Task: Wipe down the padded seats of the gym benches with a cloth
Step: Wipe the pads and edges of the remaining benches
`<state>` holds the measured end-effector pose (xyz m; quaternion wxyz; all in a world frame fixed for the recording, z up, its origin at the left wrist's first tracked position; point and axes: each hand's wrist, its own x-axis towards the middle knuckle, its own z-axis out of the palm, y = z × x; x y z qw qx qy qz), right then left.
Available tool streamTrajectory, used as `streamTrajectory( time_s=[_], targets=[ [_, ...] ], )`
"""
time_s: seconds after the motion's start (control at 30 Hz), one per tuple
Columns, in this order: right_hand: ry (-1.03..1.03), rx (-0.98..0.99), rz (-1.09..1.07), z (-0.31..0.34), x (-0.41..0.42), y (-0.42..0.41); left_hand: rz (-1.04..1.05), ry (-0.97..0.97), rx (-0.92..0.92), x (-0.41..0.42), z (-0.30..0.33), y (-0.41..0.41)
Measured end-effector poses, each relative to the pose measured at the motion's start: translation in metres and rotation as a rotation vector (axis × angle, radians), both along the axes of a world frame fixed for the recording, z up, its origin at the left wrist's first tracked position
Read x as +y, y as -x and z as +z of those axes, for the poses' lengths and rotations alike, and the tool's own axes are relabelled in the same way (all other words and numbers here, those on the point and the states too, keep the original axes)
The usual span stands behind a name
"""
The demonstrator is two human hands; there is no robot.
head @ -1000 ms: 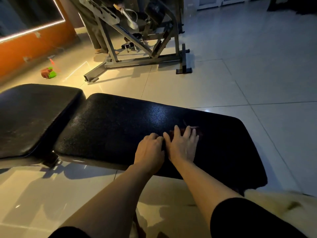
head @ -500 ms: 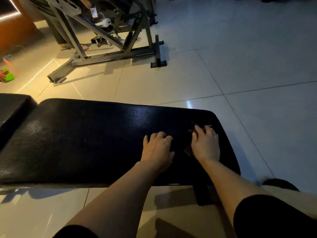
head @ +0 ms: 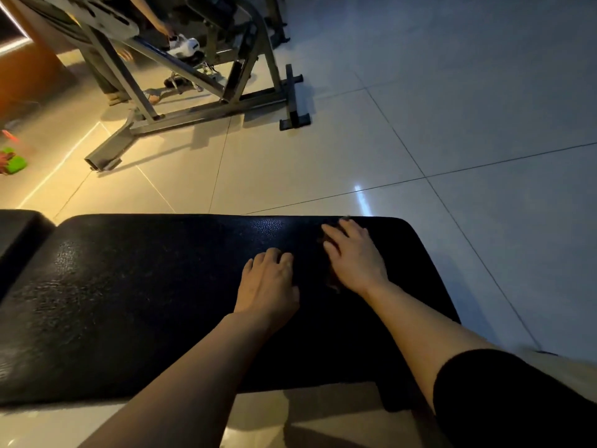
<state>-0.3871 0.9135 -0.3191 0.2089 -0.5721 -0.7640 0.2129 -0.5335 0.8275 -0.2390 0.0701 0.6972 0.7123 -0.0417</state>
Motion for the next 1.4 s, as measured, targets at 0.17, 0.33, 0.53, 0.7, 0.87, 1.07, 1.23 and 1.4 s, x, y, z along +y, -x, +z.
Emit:
streamTrajectory(
  time_s=[0.17,0.33,0.53,0.7,0.87,1.07,1.23,1.4],
  targets=[
    [0.150,-0.001,-0.274,-0.013,0.027,-0.033,-0.042,0.006,-0.025,-0.003,0.004,0.017],
    [-0.028,0.057,0.199,0.029,-0.013,0.089,0.130,-0.014,0.015,-0.025,0.019,0.048],
    [-0.126,0.071,0.291,0.021,-0.036,0.082,0.178,-0.030,0.026,-0.052,0.021,0.041],
    [0.141,0.039,-0.250,-0.014,-0.042,-0.059,-0.003,-0.047,0.011,-0.087,0.003,-0.005],
    [0.089,0.010,-0.103,0.009,-0.085,0.005,-0.017,-0.100,0.066,-0.129,0.001,-0.007],
    [-0.072,-0.008,0.424,0.043,-0.154,0.103,0.230,-0.174,0.021,-0.167,0.016,0.037],
    [0.044,0.087,-0.122,0.027,-0.146,0.068,0.329,-0.233,0.020,-0.196,0.021,0.086],
    [0.017,0.041,-0.074,0.048,-0.161,0.130,0.456,-0.330,-0.030,-0.215,0.024,0.133]
  ],
)
